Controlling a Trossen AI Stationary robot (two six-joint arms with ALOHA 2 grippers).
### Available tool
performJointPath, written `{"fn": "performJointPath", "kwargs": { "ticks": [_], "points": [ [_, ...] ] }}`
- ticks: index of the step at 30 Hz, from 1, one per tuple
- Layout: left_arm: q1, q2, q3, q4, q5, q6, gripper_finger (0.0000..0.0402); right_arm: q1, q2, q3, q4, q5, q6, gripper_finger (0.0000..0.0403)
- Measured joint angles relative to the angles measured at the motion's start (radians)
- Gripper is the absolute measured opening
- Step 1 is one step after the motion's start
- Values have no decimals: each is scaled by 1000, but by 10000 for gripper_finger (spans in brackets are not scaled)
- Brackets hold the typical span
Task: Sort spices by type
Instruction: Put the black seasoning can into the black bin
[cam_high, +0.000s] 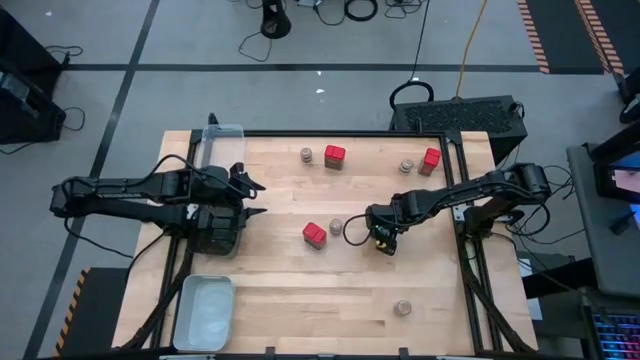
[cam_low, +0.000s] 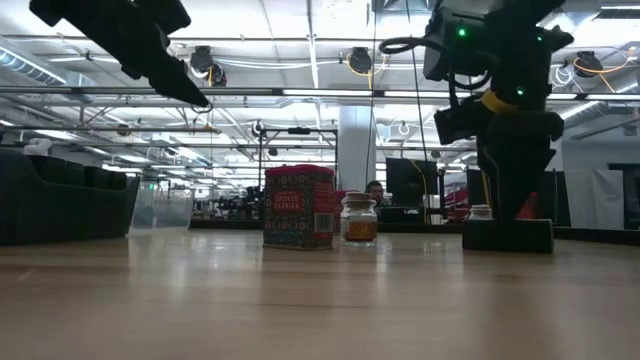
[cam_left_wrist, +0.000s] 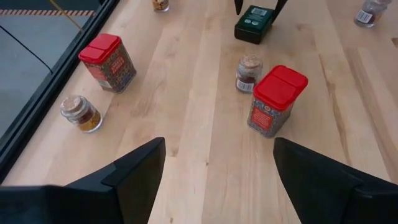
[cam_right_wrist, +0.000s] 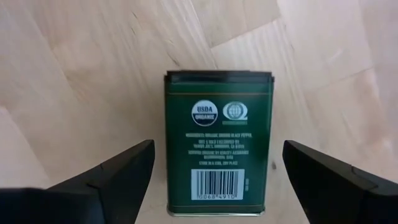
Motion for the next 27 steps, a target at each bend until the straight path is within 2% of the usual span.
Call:
{"fn": "performJointPath", "kwargs": {
  "ticks": [16, 24, 27],
  "points": [
    [0, 0, 0, -2, 0, -1, 305, 0, 0, -112, 83, -2, 14, 332],
    [0, 0, 0, -2, 0, -1, 305, 0, 0, -112, 112, -10, -16, 275],
    [0, 0, 0, 9, 5, -1, 305, 0, -3, -112, 143, -44, -23, 251]
  ]
}}
